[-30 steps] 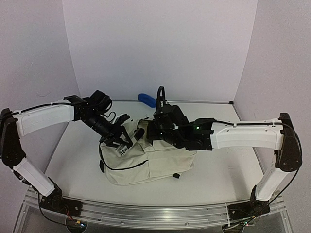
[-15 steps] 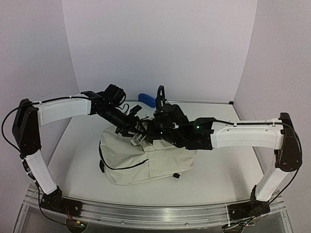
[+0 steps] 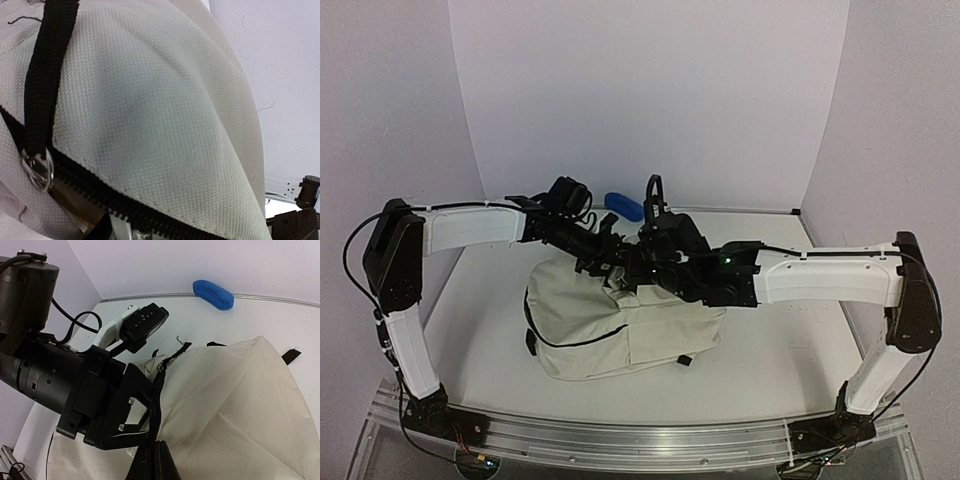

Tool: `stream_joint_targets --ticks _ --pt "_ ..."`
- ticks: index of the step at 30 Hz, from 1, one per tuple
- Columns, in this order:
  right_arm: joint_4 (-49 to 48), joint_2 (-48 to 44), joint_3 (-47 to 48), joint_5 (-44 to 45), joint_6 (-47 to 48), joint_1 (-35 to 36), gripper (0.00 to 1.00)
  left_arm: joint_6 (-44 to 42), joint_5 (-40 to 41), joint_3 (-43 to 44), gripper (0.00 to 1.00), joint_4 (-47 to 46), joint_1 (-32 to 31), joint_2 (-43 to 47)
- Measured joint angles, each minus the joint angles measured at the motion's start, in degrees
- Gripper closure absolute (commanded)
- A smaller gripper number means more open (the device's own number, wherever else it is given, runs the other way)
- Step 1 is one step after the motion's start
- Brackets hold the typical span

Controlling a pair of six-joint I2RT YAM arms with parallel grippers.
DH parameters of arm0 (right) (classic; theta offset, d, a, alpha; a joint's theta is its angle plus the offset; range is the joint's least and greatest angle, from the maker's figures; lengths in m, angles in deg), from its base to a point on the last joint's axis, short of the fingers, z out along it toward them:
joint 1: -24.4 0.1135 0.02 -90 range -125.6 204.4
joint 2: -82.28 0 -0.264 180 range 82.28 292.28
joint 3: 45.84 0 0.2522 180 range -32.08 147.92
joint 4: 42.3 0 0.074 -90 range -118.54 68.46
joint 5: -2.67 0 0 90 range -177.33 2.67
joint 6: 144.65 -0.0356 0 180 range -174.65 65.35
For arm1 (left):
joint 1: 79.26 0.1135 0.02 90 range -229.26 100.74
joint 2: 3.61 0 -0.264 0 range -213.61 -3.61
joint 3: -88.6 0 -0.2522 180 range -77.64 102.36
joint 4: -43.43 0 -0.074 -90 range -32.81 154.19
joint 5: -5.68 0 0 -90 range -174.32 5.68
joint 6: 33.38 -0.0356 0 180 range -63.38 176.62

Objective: Pack the student bag
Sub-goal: Place the stationery in the student bag.

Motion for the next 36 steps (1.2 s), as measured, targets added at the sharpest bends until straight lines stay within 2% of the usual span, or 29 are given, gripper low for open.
stream_joint_targets --ticks 5,13,16,20,26,31,36 --pt "-0.3 0.0 -0.5 1.4 0.1 -0.4 1.00 4.1 2.4 0.1 0.63 -3.9 -1.2 -1.8" --pt "-1.2 0.0 -1.0 3.6 0.1 -0.4 1.00 7.0 4.5 0.5 0.39 -9.4 -3.5 -3.1" --pt "-1.5 0.0 -1.1 4.6 0.2 -0.5 1.00 6.5 6.3 0.4 0.37 -9.4 -3.4 -2.5" --pt "-1.6 0.0 -1.1 4.8 0.4 -0.5 1.00 6.1 8.2 -0.5 0.37 -8.7 -3.4 -0.6" --pt "-1.5 0.0 -1.1 4.4 0.4 -0.4 1.00 6.2 8.9 -3.0 0.49 -9.5 -3.5 1.8" --pt "-1.5 0.0 -1.1 4.4 0.4 -0.3 1.00 6.4 8.5 -3.4 0.55 -11.0 -4.0 1.5" --pt "-1.5 0.0 -1.1 4.9 0.4 -0.4 1.00 6.3 6.9 -2.0 0.56 -12.7 -5.7 -1.7"
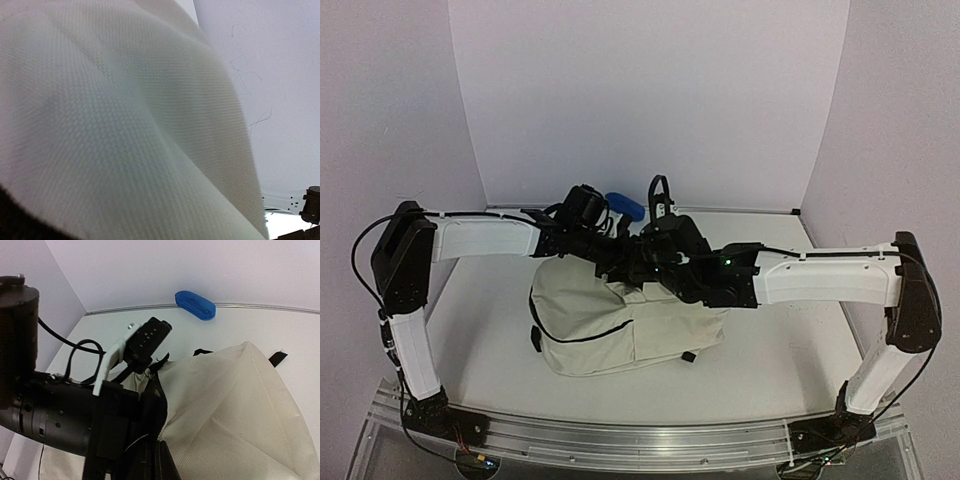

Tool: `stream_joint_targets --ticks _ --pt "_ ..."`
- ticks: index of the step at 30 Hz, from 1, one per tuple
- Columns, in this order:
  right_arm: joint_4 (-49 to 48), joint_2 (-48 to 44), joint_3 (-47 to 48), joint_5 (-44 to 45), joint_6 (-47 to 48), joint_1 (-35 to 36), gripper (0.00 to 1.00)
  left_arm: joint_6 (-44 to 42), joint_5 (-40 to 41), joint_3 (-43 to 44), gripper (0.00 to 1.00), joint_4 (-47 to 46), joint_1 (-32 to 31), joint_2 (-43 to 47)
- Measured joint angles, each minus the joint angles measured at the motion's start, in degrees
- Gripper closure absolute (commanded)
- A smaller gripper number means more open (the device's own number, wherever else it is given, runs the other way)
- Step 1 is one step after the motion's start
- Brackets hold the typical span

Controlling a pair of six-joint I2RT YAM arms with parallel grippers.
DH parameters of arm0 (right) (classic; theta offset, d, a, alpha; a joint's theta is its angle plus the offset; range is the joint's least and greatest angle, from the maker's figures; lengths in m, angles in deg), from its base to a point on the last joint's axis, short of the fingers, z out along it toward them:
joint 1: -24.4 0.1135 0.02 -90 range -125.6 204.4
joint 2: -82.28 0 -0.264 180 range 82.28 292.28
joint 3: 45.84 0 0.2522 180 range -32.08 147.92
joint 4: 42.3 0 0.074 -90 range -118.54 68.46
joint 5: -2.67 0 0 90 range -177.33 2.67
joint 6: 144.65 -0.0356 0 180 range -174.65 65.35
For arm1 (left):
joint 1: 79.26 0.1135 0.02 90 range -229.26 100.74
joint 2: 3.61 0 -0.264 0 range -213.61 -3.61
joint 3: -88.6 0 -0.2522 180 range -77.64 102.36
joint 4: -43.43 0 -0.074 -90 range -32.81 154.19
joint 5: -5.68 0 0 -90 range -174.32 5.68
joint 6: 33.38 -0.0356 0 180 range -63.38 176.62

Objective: Pack the student bag
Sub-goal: Place the stationery in the student bag.

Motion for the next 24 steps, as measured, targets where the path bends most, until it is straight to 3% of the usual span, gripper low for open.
stream_joint_targets --ticks 4,9,19,24 --pt "0.3 -0.1 -0.2 0.4 0.0 0.0 1.00 -0.6 0.1 0.9 0.53 -0.1 -1.0 -2.0" --pt "-0.4 -0.2 -0.4 0.6 0.0 0.0 1.00 -3.3 4.5 0.4 0.41 1.7 -1.4 -0.4" --pt "-1.9 -3.7 -5.4 -2.1 0.2 0.1 1.00 -10.2 19.6 -2.9 0.16 15.7 -1.5 18.4" --pt "-2.6 -8.7 -11.0 -7.5 3.3 0.2 1.00 -12.8 22.5 -2.9 0.12 20.2 2.5 23.8"
